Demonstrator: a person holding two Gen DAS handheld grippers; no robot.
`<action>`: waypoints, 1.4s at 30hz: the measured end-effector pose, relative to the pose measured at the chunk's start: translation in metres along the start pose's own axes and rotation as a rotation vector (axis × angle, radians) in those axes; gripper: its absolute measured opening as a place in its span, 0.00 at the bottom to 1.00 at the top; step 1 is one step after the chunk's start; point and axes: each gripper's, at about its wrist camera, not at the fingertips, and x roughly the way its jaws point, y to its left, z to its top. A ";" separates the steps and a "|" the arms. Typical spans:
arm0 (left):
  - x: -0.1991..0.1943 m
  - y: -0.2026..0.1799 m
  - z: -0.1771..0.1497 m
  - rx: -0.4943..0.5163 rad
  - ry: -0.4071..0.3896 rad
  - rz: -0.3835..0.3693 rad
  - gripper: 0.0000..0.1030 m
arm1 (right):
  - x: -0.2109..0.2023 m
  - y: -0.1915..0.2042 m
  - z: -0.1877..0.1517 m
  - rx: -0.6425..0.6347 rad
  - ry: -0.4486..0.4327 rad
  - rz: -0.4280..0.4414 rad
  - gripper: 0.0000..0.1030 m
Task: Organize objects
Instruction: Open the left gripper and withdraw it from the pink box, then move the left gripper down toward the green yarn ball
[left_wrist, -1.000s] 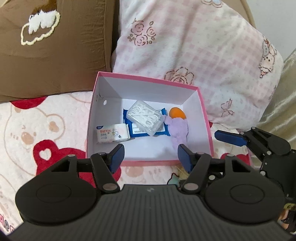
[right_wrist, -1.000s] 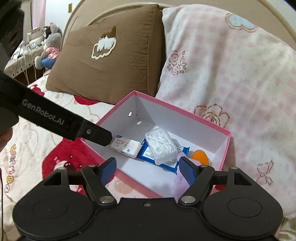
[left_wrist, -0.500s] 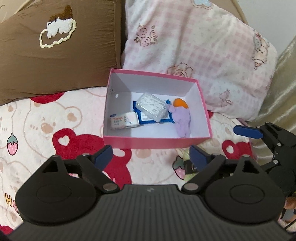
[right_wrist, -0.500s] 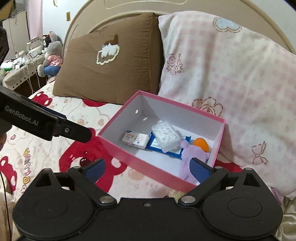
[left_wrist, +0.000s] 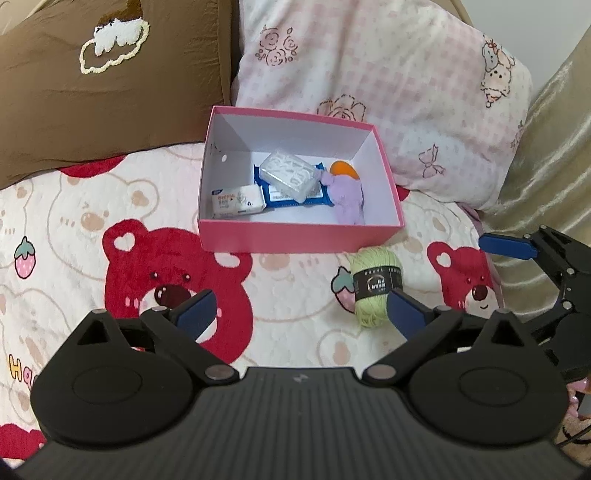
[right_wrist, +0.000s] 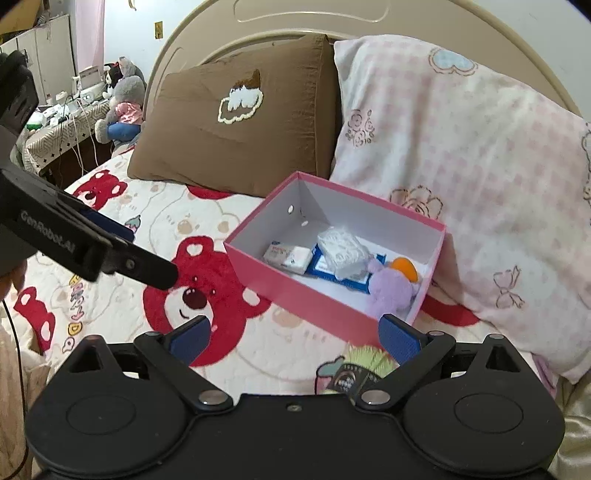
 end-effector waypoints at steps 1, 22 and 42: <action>0.000 -0.001 -0.002 0.004 0.002 -0.003 0.97 | -0.001 0.000 -0.002 0.003 0.003 -0.002 0.96; 0.044 -0.052 -0.056 0.134 -0.002 -0.054 0.97 | 0.014 -0.020 -0.082 0.160 0.037 -0.005 0.96; 0.146 -0.032 -0.068 -0.011 0.022 -0.140 0.97 | 0.052 -0.013 -0.120 0.061 -0.092 -0.116 0.96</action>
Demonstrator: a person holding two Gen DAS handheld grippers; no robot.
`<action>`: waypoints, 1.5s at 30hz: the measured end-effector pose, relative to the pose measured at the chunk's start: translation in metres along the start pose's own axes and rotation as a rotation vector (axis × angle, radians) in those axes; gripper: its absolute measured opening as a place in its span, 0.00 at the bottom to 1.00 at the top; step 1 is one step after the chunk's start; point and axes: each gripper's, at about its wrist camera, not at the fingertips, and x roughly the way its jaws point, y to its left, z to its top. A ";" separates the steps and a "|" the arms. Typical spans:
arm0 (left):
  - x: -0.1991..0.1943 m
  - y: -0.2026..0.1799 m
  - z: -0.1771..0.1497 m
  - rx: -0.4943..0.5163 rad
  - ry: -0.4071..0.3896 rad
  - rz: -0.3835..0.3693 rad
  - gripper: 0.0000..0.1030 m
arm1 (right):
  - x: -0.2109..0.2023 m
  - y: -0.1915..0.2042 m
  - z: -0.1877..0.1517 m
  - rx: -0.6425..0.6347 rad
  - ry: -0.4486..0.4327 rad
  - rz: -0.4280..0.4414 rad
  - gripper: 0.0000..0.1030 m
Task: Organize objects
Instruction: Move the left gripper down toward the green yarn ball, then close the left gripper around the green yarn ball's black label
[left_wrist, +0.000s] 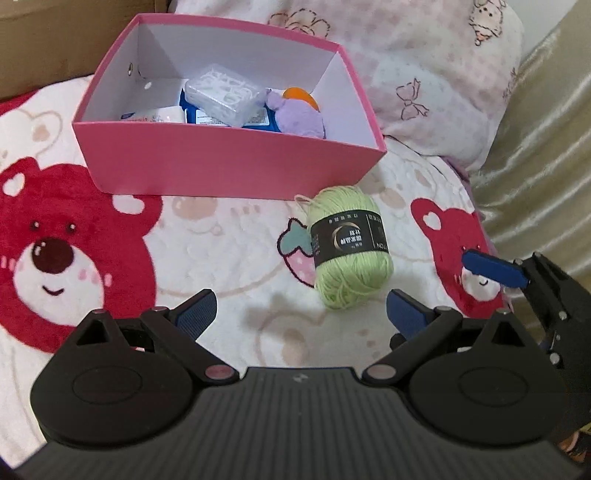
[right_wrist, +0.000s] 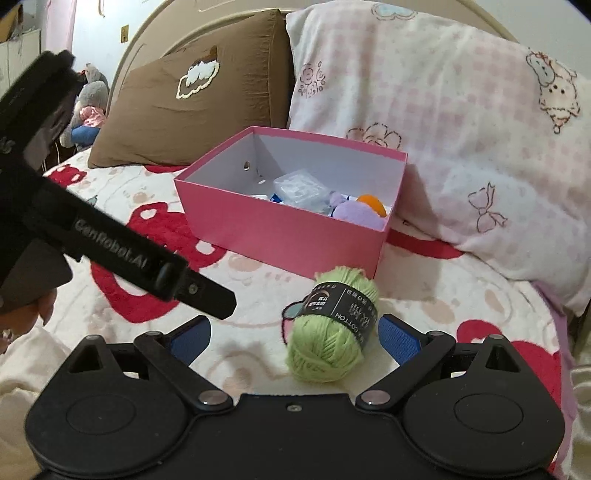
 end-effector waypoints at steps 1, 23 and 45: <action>0.003 0.001 0.001 -0.001 -0.005 -0.006 0.97 | 0.003 0.000 -0.001 -0.005 0.002 -0.004 0.96; 0.081 -0.023 0.015 -0.028 -0.063 -0.055 0.88 | 0.074 -0.026 -0.031 0.021 -0.008 0.027 0.96; 0.118 -0.008 0.008 -0.225 0.016 -0.167 0.71 | 0.088 -0.047 -0.042 0.210 0.085 0.054 0.96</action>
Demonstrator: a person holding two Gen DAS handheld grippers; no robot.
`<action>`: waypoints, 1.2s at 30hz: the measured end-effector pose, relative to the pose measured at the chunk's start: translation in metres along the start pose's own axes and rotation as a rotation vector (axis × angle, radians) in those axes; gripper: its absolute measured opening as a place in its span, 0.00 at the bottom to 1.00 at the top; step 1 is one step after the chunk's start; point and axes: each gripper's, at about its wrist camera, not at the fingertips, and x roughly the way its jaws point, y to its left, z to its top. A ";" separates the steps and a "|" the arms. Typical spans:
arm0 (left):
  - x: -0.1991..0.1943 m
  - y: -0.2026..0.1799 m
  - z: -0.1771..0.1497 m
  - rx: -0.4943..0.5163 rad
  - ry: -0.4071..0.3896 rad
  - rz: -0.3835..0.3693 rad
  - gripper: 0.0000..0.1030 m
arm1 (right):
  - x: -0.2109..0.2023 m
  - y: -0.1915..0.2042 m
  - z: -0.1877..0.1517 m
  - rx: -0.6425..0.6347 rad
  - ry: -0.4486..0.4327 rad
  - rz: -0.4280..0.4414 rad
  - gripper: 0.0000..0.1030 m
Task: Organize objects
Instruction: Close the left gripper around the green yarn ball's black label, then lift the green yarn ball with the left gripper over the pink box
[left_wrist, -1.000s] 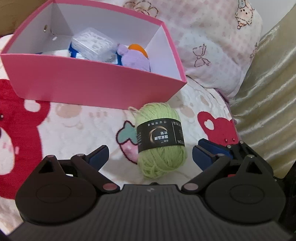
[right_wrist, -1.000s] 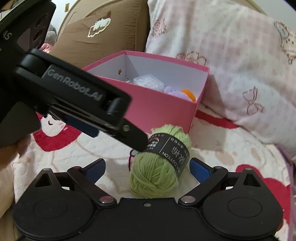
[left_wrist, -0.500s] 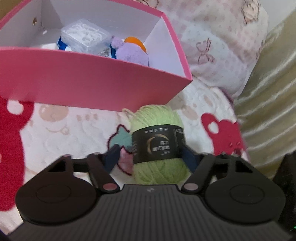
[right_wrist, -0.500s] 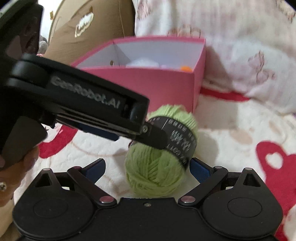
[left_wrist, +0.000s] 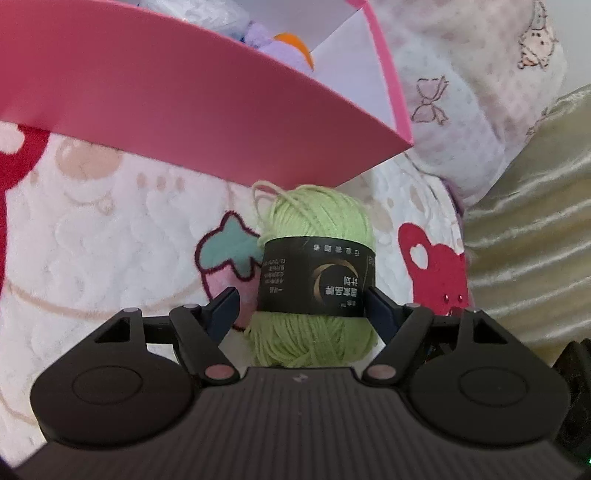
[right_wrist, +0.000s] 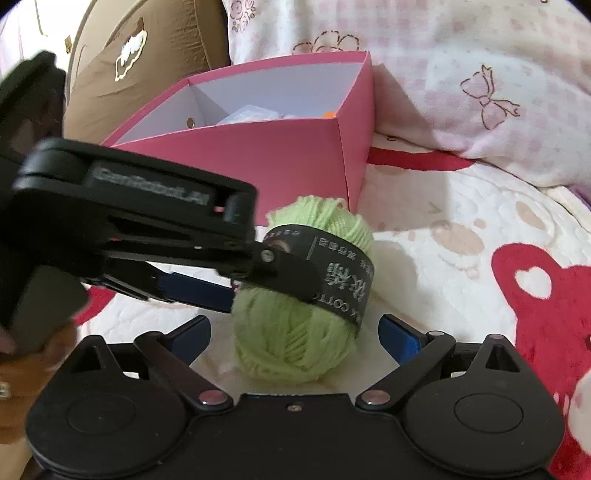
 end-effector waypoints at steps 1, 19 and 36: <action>-0.002 -0.003 -0.001 0.018 -0.012 0.005 0.69 | -0.001 0.000 -0.001 -0.005 0.000 0.001 0.96; 0.006 -0.006 -0.001 0.022 -0.001 -0.011 0.64 | 0.018 -0.030 0.009 0.173 0.053 0.026 0.70; -0.058 -0.015 -0.024 -0.046 0.026 -0.025 0.56 | -0.024 0.016 -0.008 -0.115 0.015 0.086 0.60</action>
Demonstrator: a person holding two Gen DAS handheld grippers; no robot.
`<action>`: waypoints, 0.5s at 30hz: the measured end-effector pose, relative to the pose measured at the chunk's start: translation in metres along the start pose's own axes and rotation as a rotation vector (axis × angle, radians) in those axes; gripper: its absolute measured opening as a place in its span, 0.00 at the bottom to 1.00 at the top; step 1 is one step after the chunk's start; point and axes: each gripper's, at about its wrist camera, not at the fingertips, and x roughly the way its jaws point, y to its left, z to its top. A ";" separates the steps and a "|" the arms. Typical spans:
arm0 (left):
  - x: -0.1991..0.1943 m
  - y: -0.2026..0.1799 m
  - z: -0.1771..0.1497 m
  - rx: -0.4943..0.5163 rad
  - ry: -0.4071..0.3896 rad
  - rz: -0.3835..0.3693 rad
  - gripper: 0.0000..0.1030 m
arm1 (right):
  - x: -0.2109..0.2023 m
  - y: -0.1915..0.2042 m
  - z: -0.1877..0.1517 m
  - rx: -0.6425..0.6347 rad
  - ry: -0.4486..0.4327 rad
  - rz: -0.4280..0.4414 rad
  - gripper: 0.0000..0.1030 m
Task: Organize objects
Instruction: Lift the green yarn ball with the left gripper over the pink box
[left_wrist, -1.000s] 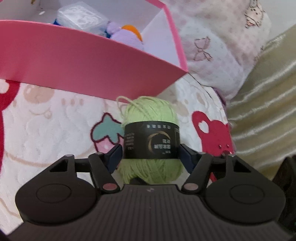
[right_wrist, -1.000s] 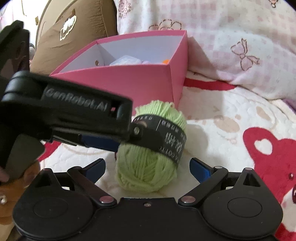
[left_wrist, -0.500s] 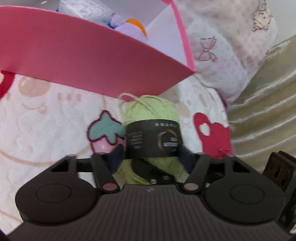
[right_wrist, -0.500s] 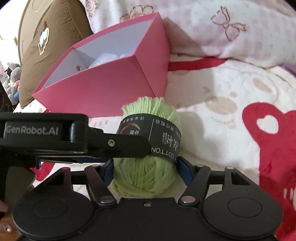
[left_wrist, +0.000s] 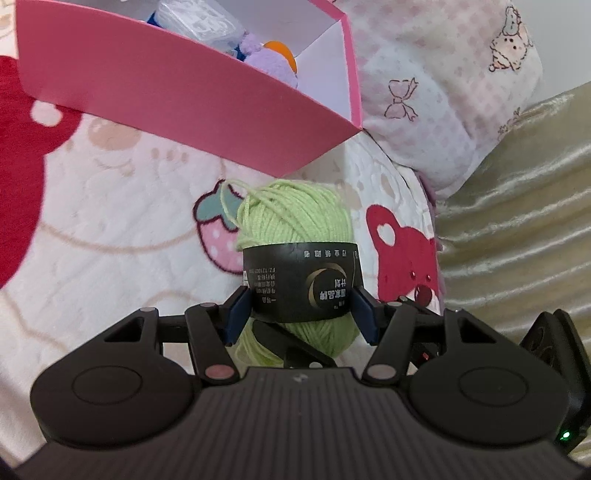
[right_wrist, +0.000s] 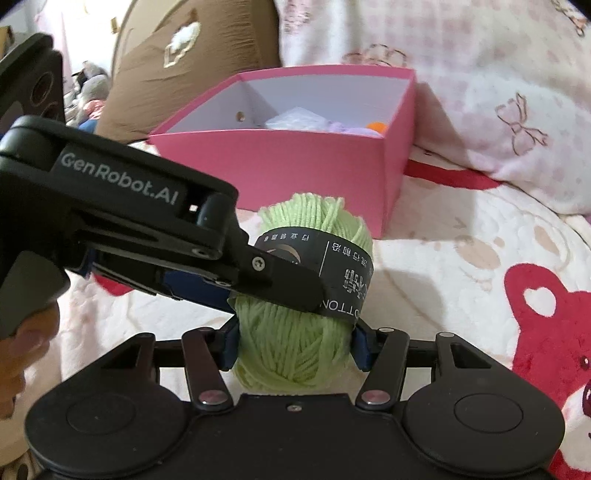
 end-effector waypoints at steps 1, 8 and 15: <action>-0.005 0.000 -0.001 0.001 0.005 0.001 0.56 | -0.003 0.003 0.000 -0.009 -0.003 0.006 0.60; -0.045 -0.010 -0.007 0.044 0.009 0.050 0.56 | -0.024 0.028 0.007 -0.057 -0.015 0.041 0.60; -0.088 -0.018 -0.015 0.066 0.023 0.055 0.58 | -0.049 0.060 0.012 -0.124 -0.033 0.048 0.60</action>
